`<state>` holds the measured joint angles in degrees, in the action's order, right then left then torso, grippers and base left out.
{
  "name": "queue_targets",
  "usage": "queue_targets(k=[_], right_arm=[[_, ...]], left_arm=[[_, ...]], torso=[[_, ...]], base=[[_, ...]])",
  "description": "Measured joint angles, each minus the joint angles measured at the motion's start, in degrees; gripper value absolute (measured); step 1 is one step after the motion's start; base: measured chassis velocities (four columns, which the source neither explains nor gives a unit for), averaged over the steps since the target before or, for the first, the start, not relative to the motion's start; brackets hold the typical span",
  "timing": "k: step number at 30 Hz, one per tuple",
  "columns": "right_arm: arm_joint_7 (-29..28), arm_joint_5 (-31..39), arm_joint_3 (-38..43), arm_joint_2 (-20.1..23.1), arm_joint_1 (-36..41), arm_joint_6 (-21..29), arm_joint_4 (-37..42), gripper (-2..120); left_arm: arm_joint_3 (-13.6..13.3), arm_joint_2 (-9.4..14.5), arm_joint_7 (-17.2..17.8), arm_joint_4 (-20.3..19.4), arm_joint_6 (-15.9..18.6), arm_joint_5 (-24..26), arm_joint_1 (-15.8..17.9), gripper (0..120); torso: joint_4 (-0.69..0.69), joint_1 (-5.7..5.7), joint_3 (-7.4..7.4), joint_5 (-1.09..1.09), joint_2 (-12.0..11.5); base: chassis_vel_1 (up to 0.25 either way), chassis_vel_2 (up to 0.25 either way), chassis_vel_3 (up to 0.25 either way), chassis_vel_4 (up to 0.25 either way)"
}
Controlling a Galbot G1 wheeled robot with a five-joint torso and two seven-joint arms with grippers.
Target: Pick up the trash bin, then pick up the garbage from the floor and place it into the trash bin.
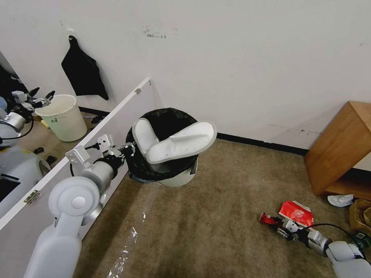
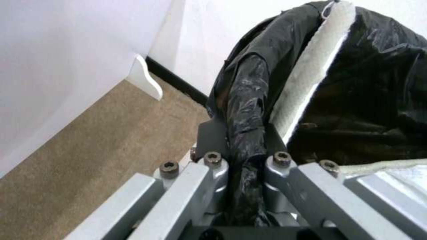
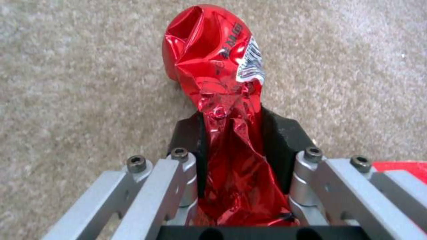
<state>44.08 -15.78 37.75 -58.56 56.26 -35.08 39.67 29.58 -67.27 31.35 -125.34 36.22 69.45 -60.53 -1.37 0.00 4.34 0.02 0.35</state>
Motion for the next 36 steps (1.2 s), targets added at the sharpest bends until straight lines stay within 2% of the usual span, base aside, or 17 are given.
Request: queue_targets(k=[11, 30, 36], right_arm=[[0.7, 4.0, -0.3, 1.1, 1.7, 0.2, 5.8, 25], [3.3, 16.9, 2.9, 3.2, 3.8, -0.5, 17.8, 25], [3.4, 23.6, 4.2, 4.7, 4.4, 1.8, 27.7, 25]], left_arm=[[-0.2, -0.1, 0.0, 0.3, 0.0, 0.0, 0.2, 4], [-1.7, -0.2, 0.6, 1.1, 0.0, 0.0, 0.5, 4], [-3.8, -0.9, 2.1, 2.5, 0.2, 0.4, 1.0, 4]], torso=[[0.01, 0.00, 0.00, -0.02, 0.0], [0.00, 0.00, 0.00, -0.01, 0.0], [0.01, 0.00, 0.00, -0.01, 0.0]], base=[[0.000, 0.000, 0.000, 0.000], [0.000, 0.000, 0.000, 0.000], [0.000, 0.000, 0.000, 0.000]])
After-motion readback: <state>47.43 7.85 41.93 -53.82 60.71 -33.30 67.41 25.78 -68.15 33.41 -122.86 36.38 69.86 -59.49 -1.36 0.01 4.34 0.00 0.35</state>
